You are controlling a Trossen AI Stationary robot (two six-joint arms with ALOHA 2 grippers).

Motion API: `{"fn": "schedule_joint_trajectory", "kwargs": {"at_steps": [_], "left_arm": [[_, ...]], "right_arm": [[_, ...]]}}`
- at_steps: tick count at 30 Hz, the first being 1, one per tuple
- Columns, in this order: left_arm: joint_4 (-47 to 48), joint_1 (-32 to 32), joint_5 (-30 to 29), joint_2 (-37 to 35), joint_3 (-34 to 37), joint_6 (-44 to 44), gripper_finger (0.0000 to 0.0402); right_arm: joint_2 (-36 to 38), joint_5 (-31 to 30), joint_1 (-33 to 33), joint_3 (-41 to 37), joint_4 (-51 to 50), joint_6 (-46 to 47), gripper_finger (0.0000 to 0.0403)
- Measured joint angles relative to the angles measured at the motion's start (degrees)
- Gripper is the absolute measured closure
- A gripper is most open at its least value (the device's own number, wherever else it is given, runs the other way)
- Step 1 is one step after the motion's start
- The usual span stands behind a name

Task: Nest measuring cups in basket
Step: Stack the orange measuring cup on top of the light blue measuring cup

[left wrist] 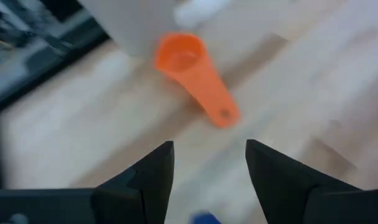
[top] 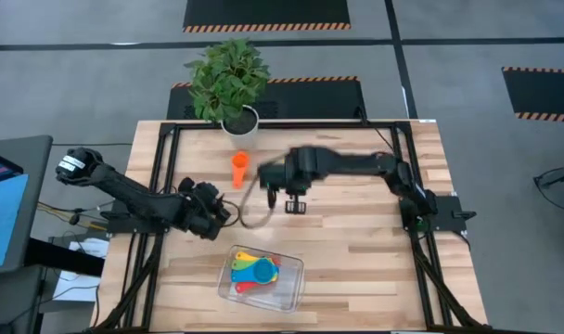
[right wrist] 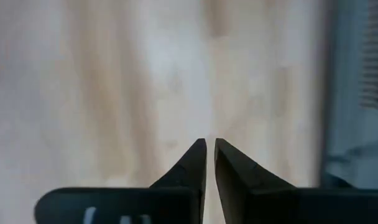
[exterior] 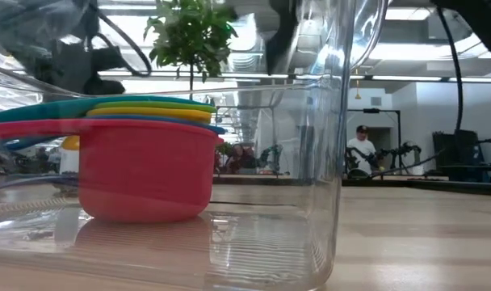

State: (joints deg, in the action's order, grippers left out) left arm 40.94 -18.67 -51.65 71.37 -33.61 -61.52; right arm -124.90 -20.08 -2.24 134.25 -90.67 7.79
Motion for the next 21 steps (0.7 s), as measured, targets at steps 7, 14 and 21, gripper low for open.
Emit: {"fn": "schedule_joint_trajectory", "kwargs": {"at_steps": [7, 14, 21], "left_arm": [[-8.9, 13.5, 1.2, 0.0, 0.0, 14.2, 0.0323], [-24.0, 25.6, 15.0, 0.0, -0.1, 34.3, 0.0397], [-25.2, 36.8, 25.8, 0.0, -0.1, 40.8, 0.0401]], "right_arm": [[12.9, -12.3, -7.1, -19.5, 1.0, 15.8, 0.0368], [32.4, -15.3, -15.8, -53.6, 3.7, 51.4, 0.0389], [45.5, -15.7, -25.7, -80.5, 30.7, 68.7, 0.0374]]}}
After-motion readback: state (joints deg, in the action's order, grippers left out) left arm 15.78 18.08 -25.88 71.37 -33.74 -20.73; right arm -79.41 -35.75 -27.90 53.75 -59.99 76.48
